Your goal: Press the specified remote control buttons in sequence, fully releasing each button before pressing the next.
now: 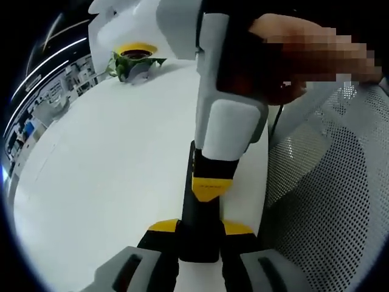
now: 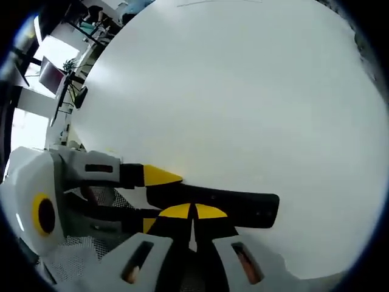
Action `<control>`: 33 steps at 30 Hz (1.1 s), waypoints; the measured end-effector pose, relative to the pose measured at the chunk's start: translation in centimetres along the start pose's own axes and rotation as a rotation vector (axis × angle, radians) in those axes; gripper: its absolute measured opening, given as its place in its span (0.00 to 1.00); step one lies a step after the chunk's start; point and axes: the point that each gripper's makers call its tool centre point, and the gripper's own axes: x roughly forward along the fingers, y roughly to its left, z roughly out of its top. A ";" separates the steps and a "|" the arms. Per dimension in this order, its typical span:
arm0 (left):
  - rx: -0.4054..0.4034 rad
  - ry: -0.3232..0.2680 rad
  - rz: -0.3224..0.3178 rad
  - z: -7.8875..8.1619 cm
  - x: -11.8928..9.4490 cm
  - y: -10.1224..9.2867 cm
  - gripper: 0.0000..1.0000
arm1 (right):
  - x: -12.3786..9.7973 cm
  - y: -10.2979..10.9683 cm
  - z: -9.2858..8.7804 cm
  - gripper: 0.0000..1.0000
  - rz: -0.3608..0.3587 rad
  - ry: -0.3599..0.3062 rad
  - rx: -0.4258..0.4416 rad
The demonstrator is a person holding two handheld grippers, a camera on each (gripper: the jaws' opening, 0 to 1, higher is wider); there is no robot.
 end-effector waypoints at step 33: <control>0.038 -0.052 -0.171 0.2 -0.1 0.3 0.24 | -2.8 0.8 0.5 0.00 0.009 -0.016 -0.610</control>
